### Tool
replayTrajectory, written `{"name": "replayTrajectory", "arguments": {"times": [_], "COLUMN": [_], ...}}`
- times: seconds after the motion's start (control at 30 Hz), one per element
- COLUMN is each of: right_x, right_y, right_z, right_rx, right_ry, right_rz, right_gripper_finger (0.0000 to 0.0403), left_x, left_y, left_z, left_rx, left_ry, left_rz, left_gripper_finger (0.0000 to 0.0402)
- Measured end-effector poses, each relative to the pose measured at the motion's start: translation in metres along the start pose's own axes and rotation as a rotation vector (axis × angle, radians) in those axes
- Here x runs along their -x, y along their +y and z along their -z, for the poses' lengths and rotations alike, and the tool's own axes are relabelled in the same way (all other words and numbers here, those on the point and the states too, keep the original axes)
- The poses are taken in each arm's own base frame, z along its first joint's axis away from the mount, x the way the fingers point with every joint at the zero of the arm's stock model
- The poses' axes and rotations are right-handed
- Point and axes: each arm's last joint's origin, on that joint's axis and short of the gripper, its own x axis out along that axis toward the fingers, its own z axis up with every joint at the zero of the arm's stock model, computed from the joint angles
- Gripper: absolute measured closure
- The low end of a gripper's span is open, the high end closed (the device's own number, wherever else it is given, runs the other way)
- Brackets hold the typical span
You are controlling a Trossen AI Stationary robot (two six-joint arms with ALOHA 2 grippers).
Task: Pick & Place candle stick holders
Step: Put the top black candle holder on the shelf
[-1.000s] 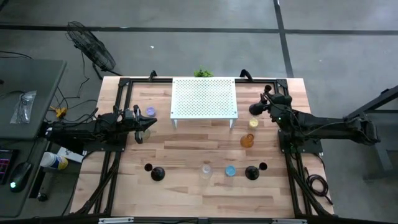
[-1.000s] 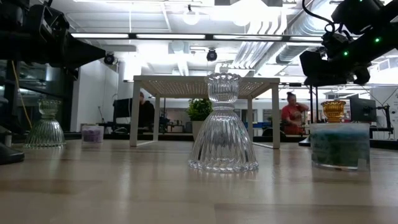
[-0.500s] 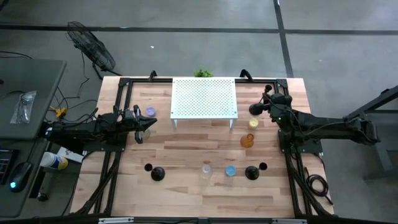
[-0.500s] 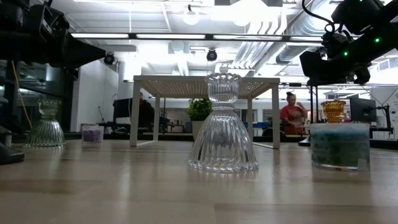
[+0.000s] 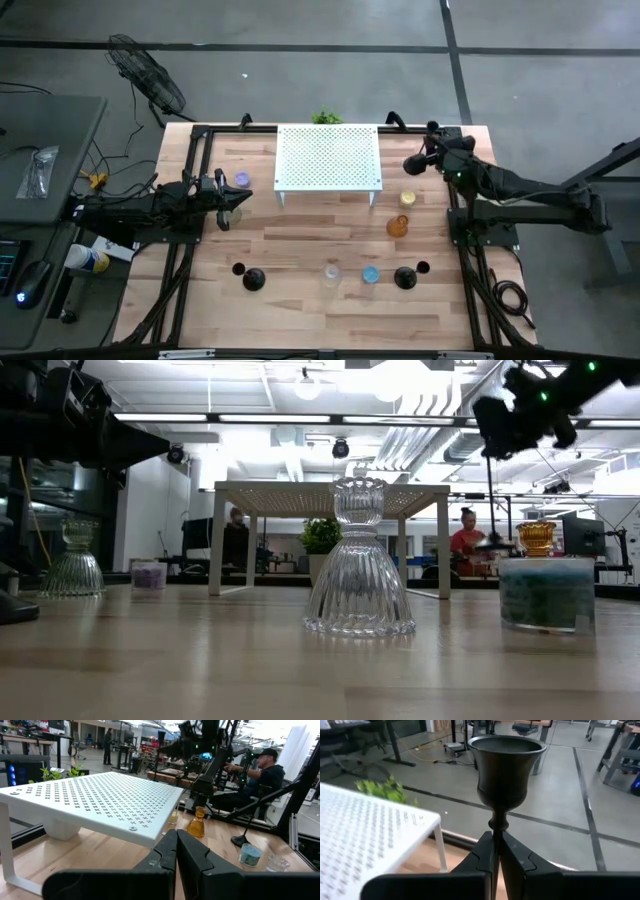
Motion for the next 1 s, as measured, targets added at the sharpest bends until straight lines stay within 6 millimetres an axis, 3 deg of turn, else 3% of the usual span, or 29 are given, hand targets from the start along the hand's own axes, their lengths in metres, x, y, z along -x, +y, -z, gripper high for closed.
{"name": "replayTrajectory", "arguments": {"times": [0.3,0.53,1.0], "right_x": [-0.007,-0.019,-0.071], "right_y": [0.027,0.044,0.09], "right_z": [-0.066,-0.11,-0.129], "right_rx": [0.126,0.075,0.11], "right_ry": [-0.051,-0.105,-0.111], "right_rz": [-0.065,-0.167,-0.36], "right_gripper_finger": [0.0397,0.0397,0.0398], "left_x": [0.0,0.0,0.0], "left_y": [0.0,0.0,0.0], "left_z": [0.0,0.0,0.0], "left_rx": [0.0,0.0,0.0], "left_ry": [0.0,0.0,0.0], "left_rz": [0.0,0.0,-0.001], "left_gripper_finger": [0.0398,0.0398,0.0398]}}
